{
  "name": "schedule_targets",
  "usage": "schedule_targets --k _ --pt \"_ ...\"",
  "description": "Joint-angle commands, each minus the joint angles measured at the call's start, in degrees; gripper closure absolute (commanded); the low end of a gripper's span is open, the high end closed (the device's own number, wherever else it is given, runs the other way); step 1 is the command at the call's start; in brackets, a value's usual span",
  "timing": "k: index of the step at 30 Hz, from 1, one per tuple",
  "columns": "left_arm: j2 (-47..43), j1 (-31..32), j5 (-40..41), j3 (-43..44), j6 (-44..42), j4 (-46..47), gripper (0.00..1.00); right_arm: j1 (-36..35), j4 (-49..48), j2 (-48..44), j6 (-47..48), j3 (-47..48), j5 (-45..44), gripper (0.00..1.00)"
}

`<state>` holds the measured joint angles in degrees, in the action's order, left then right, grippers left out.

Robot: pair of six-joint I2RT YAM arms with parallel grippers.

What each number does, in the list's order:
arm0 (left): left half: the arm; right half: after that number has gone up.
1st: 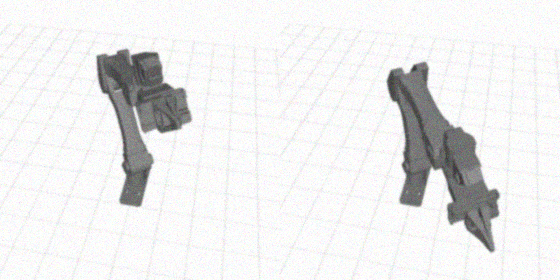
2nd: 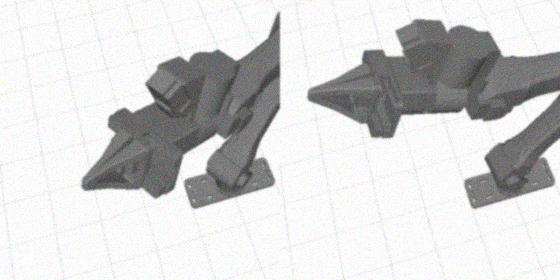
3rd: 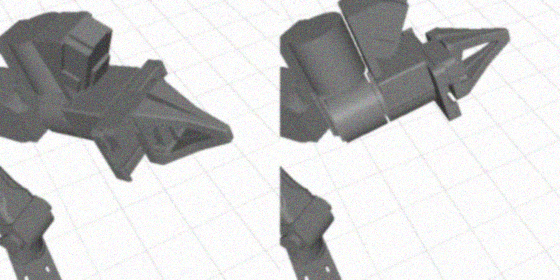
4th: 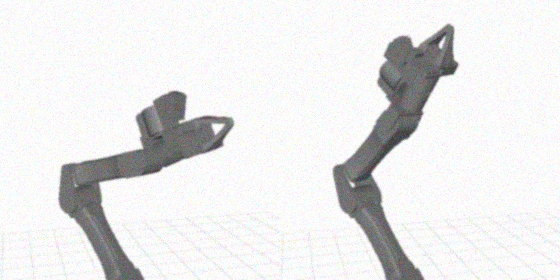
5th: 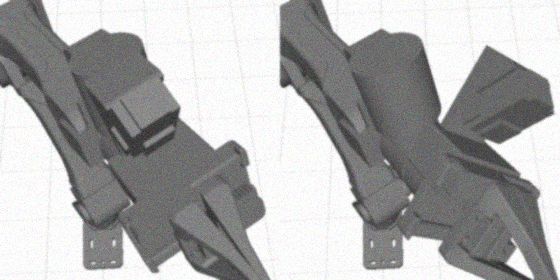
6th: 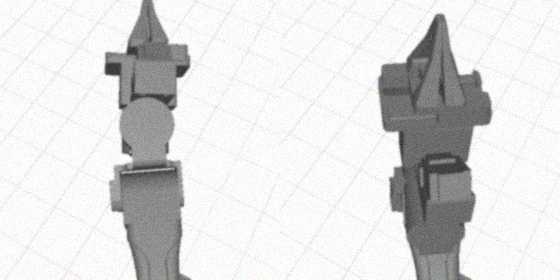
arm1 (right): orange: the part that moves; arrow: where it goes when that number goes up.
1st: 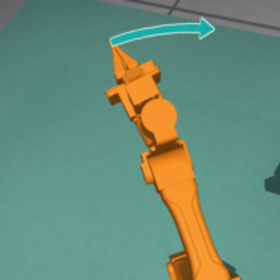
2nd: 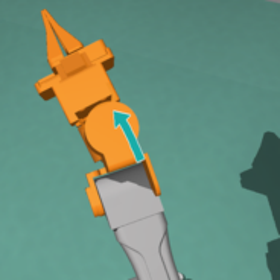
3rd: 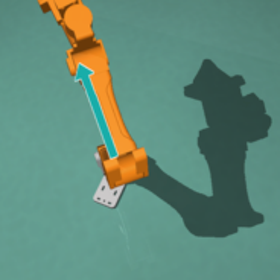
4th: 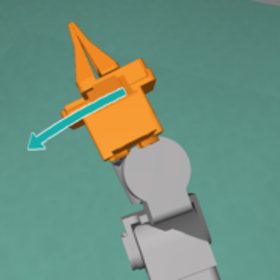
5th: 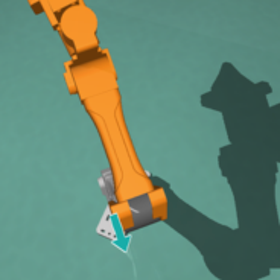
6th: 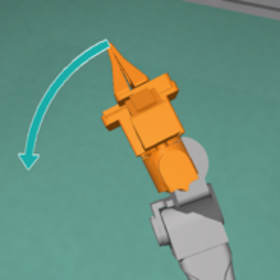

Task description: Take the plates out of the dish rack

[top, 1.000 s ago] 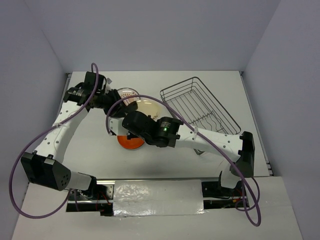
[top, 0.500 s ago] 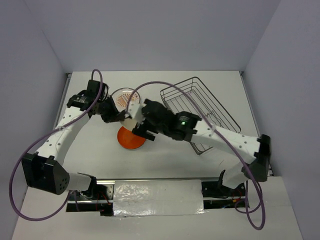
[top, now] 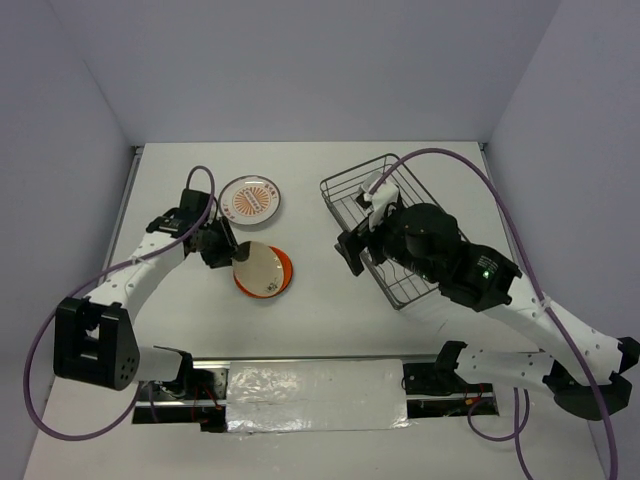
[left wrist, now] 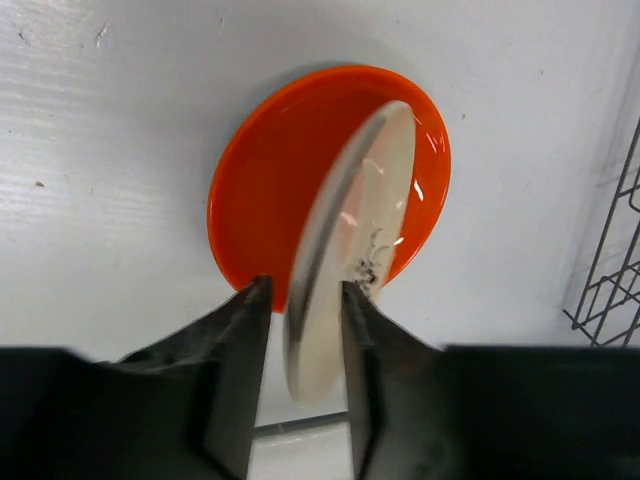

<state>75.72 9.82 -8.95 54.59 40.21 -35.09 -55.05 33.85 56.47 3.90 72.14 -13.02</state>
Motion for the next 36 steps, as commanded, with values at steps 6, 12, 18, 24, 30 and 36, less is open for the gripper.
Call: schedule_targets --k 6,12,18,24,30,36 --pt "2.5 -0.42 4.11 1.22 0.31 -3.82 0.08 1.17 7.09 -3.47 -7.22 1.23 -3.67 0.0" --pt "3.29 -0.24 11.04 4.91 -3.9 -12.54 0.01 10.73 23.96 3.02 -21.62 10.82 -7.38 0.0" --pt "-4.41 -0.25 20.36 12.72 -7.49 -19.66 0.01 13.3 27.14 -0.82 -27.44 13.02 -8.68 0.0" --pt "-13.48 -0.24 32.49 23.27 -8.65 -23.44 0.01 13.48 36.7 -4.35 -31.75 18.55 -15.71 0.0" --pt "-22.1 -0.24 39.88 26.45 -4.97 -26.34 0.01 13.39 42.18 -11.19 -37.47 17.43 -18.36 0.0" --pt "-25.53 -0.16 37.69 27.24 -1.36 -29.85 0.0 13.39 47.18 -18.49 -40.2 16.54 -20.82 0.0"
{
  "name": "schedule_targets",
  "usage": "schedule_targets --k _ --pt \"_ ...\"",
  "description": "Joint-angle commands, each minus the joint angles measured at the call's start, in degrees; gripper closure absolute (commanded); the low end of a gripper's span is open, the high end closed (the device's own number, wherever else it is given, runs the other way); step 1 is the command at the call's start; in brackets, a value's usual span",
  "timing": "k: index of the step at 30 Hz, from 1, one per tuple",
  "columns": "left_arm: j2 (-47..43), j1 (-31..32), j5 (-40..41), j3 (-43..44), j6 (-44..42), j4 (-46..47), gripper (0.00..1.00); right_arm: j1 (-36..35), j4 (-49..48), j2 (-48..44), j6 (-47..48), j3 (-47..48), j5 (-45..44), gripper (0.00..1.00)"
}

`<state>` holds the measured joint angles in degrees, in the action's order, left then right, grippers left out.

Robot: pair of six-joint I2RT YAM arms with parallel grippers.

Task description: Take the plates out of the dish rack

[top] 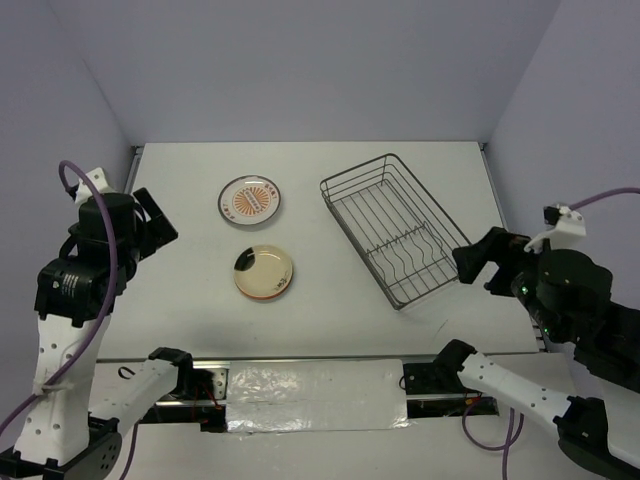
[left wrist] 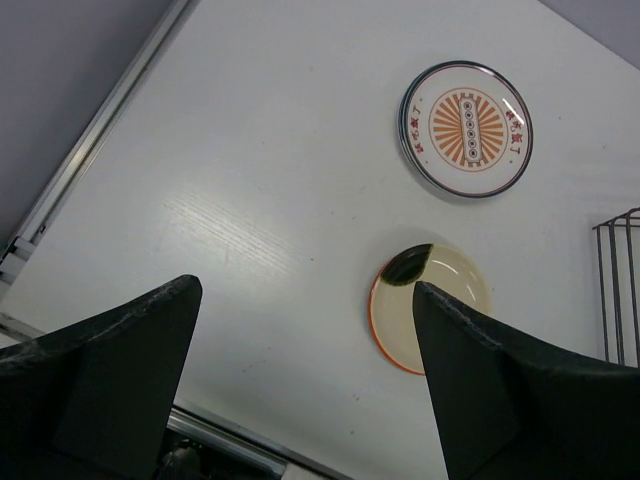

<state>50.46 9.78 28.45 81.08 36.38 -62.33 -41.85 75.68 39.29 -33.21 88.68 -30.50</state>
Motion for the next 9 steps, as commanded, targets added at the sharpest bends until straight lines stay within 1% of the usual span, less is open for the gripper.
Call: schedule_targets --k 1,9 --pt "-0.79 -0.03 -0.14 0.49 2.73 -2.8 0.0 0.27 6.23 -2.28 -3.52 0.26 -4.29 0.0" --pt "-4.05 0.85 1.52 -4.96 3.08 -3.86 0.0 0.18 5.88 -4.83 -3.71 -0.71 -5.18 0.0"
